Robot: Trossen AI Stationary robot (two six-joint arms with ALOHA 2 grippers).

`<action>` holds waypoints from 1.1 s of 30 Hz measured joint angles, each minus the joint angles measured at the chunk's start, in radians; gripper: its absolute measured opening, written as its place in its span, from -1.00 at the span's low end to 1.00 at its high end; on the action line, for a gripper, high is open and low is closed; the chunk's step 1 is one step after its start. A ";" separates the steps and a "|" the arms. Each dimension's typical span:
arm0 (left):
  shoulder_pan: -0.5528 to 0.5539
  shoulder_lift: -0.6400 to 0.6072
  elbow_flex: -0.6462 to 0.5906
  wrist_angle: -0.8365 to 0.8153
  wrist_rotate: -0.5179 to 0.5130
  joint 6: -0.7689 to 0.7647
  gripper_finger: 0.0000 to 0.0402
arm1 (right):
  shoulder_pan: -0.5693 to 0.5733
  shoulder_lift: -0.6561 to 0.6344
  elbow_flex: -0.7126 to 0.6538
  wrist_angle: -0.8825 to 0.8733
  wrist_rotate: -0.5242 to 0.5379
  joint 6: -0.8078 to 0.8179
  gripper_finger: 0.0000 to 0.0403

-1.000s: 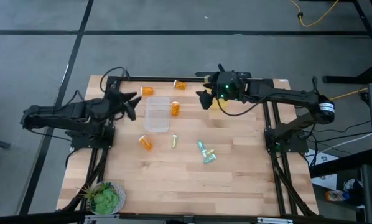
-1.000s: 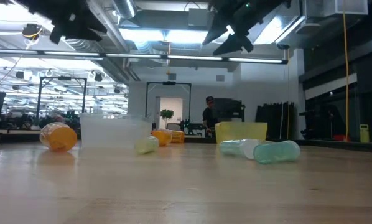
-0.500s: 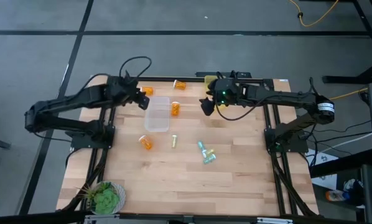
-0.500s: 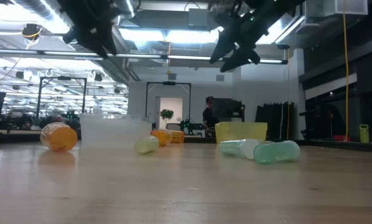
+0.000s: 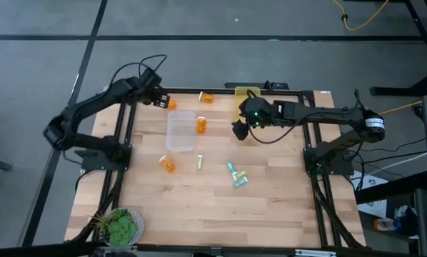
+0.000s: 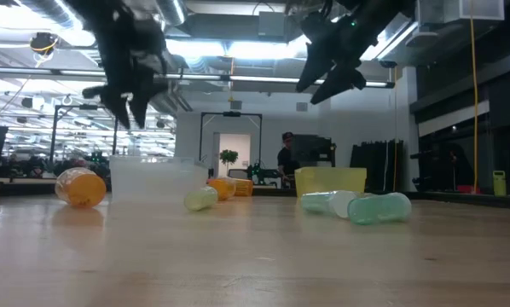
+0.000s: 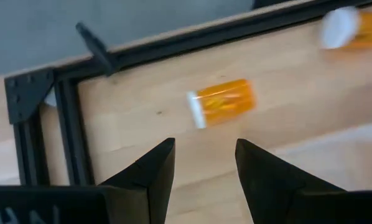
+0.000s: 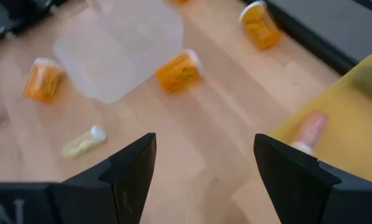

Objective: Pick and place medicine bottles into bin by pill shape (circle, oval)
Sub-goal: Move the large orange pill bottles to the center of the table

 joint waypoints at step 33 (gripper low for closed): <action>0.048 0.743 0.716 -0.632 -0.099 0.058 -0.32 | 0.154 0.000 0.000 0.035 0.077 -0.009 0.35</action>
